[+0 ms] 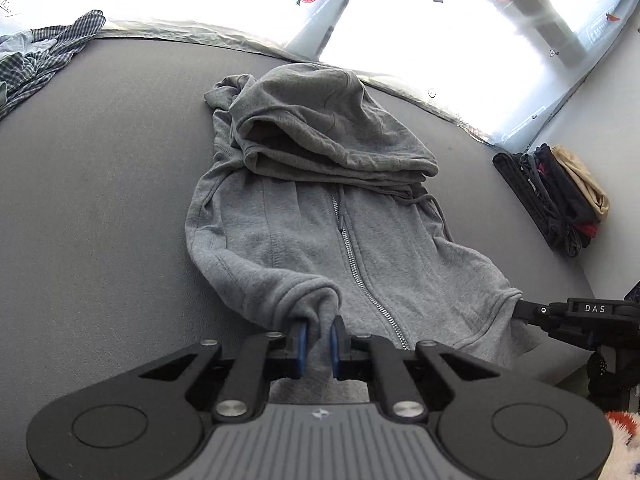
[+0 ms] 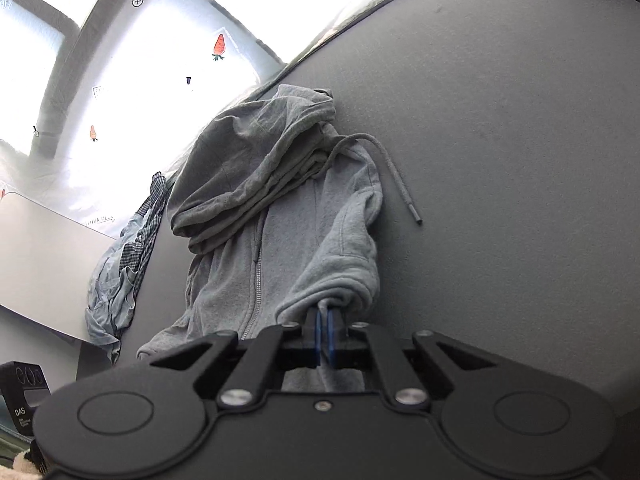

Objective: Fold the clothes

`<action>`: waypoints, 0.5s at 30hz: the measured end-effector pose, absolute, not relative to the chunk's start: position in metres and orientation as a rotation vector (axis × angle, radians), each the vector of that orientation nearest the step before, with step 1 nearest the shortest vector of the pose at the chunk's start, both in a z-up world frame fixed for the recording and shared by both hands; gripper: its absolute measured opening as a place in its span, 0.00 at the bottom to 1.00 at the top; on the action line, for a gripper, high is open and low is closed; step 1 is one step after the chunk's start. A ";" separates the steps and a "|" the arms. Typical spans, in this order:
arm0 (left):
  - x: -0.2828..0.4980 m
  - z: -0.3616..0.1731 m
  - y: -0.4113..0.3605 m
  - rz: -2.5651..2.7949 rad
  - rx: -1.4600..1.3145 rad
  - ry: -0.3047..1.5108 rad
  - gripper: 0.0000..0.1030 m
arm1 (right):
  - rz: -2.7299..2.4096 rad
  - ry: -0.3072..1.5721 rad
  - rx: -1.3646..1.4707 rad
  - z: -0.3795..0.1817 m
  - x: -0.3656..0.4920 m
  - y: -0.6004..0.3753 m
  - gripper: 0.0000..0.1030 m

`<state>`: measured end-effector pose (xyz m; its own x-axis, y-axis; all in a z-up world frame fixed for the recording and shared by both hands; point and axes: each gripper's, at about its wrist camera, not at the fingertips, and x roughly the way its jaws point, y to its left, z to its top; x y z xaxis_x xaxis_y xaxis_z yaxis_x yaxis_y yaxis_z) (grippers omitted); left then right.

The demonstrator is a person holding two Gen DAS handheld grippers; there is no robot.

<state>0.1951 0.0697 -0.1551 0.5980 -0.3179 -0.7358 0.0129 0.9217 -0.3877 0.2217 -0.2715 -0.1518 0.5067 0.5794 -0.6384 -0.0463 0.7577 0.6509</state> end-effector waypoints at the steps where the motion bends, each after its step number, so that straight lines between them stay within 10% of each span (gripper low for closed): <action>1: 0.198 -0.150 0.071 -0.197 -0.379 0.897 0.11 | 0.412 0.958 0.647 -0.148 0.225 -0.272 0.04; 15: 0.251 -0.091 0.108 -0.092 -0.535 0.668 0.10 | 0.456 0.730 0.792 -0.095 0.291 -0.275 0.03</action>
